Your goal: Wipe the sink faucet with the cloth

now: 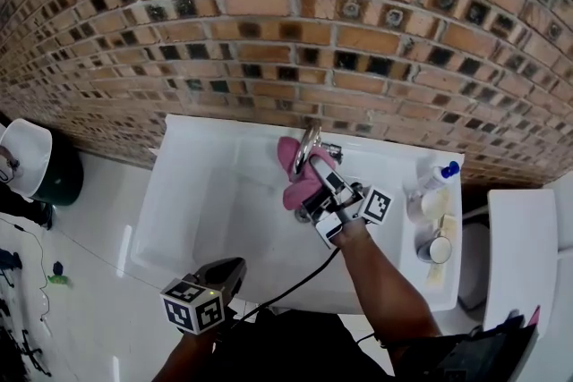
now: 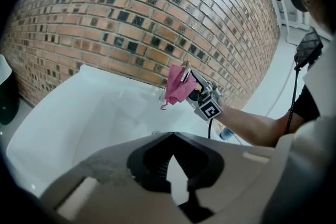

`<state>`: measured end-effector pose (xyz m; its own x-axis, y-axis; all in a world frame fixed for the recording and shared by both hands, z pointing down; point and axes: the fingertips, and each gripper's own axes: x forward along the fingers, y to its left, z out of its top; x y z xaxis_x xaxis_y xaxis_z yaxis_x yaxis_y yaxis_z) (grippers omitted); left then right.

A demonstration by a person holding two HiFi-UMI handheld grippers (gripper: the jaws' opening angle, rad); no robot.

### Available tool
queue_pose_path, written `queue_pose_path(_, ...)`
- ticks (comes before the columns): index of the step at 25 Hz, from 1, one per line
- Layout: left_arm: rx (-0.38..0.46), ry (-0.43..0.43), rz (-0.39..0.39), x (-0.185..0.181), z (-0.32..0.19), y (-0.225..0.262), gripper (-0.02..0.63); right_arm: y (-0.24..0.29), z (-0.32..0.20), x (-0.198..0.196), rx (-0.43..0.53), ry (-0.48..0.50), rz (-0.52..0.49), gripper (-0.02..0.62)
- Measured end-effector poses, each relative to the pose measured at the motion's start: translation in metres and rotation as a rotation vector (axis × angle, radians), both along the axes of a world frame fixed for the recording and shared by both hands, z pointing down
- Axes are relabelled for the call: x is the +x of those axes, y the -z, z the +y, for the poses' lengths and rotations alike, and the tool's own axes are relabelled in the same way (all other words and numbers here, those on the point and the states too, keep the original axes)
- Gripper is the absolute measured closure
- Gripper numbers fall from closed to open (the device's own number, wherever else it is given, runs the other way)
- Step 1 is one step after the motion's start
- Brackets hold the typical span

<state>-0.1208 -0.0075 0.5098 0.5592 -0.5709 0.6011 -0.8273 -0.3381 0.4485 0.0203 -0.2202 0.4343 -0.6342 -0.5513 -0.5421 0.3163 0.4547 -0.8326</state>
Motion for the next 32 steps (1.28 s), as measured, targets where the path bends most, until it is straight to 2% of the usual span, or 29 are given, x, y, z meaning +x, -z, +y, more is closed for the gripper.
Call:
queue_pose_path(6, 0.013, -0.046, 0.012, 0.004, 0.0, 0.003, 0.601, -0.003, 0.013, 0.001, 0.026, -0.003, 0.084, 0.551)
queue_pose_path(9, 0.025, -0.069, 0.02, 0.005, -0.005, 0.005, 0.601, -0.006, 0.024, -0.001, 0.037, 0.0, 0.164, 0.551)
queue_pose_path(11, 0.033, -0.088, 0.021, 0.006, -0.01, 0.006, 0.601, -0.008, 0.031, -0.003, 0.055, 0.001, 0.265, 0.551)
queue_pose_path(14, 0.032, -0.117, 0.021, 0.009, -0.017, 0.005, 0.601, -0.013, 0.039, 0.003, 0.087, -0.033, 0.475, 0.551)
queue_pose_path(17, 0.033, -0.13, 0.016, 0.009, -0.025, 0.004, 0.601, -0.012, 0.031, 0.029, 0.117, -0.147, 0.734, 0.551)
queue_pose_path(19, 0.037, -0.13, 0.01, 0.008, -0.032, 0.004, 0.601, 0.001, 0.017, 0.052, 0.126, -0.251, 0.843, 0.551)
queue_pose_path(22, 0.028, -0.126, 0.004, 0.004, -0.037, 0.003, 0.601, 0.026, -0.008, 0.082, 0.099, -0.378, 0.835, 0.551)
queue_pose_path(25, 0.019, -0.113, 0.001, 0.0, -0.042, 0.002, 0.601, 0.049, -0.04, 0.098, 0.102, -0.46, 0.836, 0.551)
queue_pose_path(28, 0.013, -0.086, 0.003, -0.003, -0.047, 0.001, 0.601, 0.044, -0.072, 0.094, 0.092, -0.447, 0.914, 0.551)
queue_pose_path(32, 0.002, -0.049, 0.009, -0.005, -0.05, -0.002, 0.601, 0.014, -0.104, 0.073, 0.075, -0.354, 1.034, 0.551)
